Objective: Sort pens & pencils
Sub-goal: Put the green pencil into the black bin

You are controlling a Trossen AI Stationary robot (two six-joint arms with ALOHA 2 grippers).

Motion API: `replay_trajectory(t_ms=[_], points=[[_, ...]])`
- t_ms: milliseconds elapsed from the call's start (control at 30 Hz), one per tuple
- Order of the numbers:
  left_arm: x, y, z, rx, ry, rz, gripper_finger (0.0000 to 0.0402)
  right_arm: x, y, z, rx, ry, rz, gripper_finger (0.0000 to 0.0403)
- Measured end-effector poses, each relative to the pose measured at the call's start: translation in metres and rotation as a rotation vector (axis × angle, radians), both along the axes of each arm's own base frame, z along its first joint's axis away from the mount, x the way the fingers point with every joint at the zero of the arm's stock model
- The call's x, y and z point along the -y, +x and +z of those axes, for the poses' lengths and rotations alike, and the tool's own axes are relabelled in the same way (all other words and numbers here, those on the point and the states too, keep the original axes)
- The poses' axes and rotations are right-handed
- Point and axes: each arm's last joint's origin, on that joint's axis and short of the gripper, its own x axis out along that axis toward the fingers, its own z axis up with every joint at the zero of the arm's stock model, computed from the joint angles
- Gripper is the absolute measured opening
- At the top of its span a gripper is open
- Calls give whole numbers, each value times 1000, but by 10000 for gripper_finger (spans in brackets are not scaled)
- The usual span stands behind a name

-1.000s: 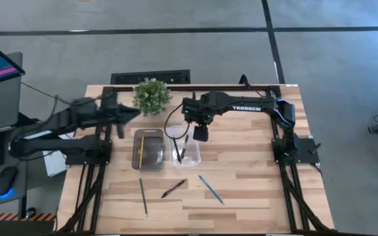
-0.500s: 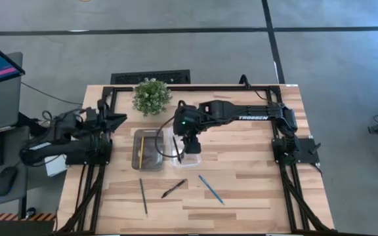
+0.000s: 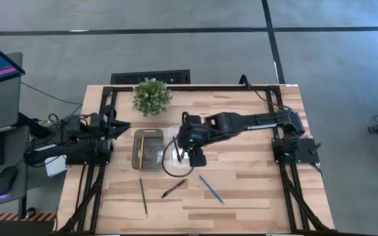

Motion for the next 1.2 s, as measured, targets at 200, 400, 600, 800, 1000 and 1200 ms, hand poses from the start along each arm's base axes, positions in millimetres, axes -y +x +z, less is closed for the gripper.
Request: replay_trajectory(t_ms=[200,400,600,800,1000,1200], points=[[2,0,-1,-12,8,-64,41,-16,-27,8,140,-46,-18,249],[2,0,0,-6,13,-68,41,-15,-70,-1,303,-11,6,249],[2,0,-1,-12,33,-72,41,-6,-108,-34,474,56,-27,249],[2,0,-1,-12,34,-71,41,0,-136,-72,491,183,-144,249],[2,0,-2,-24,31,-67,41,-6,-149,-103,374,420,-403,249],[2,1,-3,-41,40,-50,41,-28,-153,-120,265,517,-482,249]])
